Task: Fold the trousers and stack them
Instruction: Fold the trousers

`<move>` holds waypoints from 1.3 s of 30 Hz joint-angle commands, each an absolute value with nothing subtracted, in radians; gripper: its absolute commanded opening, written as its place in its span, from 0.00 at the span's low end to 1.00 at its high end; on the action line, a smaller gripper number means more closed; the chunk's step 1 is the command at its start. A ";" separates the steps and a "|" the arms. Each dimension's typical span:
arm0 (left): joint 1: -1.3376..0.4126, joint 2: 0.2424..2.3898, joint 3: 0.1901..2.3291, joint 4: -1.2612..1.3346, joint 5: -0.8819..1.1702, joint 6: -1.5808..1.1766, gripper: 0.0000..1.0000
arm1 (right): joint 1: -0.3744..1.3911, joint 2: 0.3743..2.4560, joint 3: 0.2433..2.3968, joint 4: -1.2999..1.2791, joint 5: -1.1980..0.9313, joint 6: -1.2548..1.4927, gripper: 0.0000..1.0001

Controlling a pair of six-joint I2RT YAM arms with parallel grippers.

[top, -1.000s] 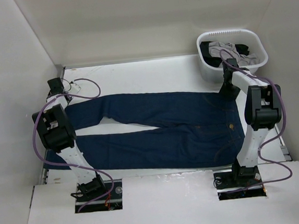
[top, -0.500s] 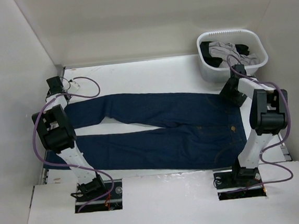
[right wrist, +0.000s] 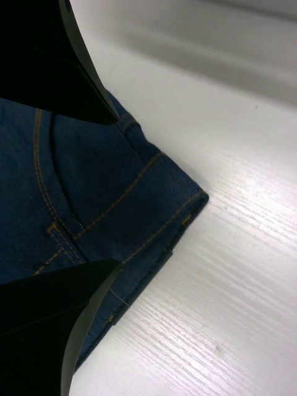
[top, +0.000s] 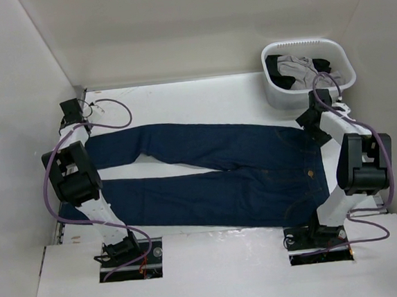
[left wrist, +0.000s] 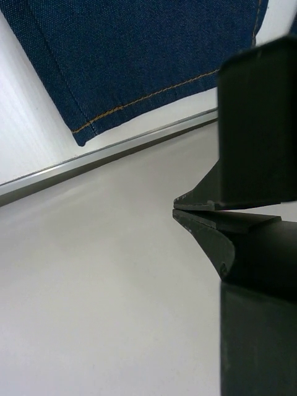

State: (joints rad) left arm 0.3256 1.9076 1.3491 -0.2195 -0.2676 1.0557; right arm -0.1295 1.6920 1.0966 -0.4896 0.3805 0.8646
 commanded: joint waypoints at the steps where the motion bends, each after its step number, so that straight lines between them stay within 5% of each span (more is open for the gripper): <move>1: 0.309 1.833 1.342 -0.204 -0.284 1.054 0.03 | -0.149 1.655 1.104 -0.488 0.413 0.893 0.94; 16: 0.312 1.838 1.382 -0.198 -0.308 1.043 0.04 | -0.179 1.881 1.292 -0.664 0.292 0.986 0.99; 22: 0.340 1.822 1.397 -0.198 -0.310 1.040 0.04 | -0.202 1.867 1.135 -0.578 0.207 1.103 0.49; 26: 0.366 1.815 1.407 -0.203 -0.308 1.048 0.04 | -0.219 1.841 1.092 -0.523 0.198 1.100 0.01; 39: 0.337 1.842 1.503 -0.264 -0.190 1.012 0.02 | -0.125 1.766 1.347 -0.400 0.245 0.683 0.00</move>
State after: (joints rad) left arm 0.3595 1.8725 1.4464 -0.2260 -0.2623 1.0367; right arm -0.1658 1.8008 1.2377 -0.5098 0.2623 0.8223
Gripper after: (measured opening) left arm 0.016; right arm 0.036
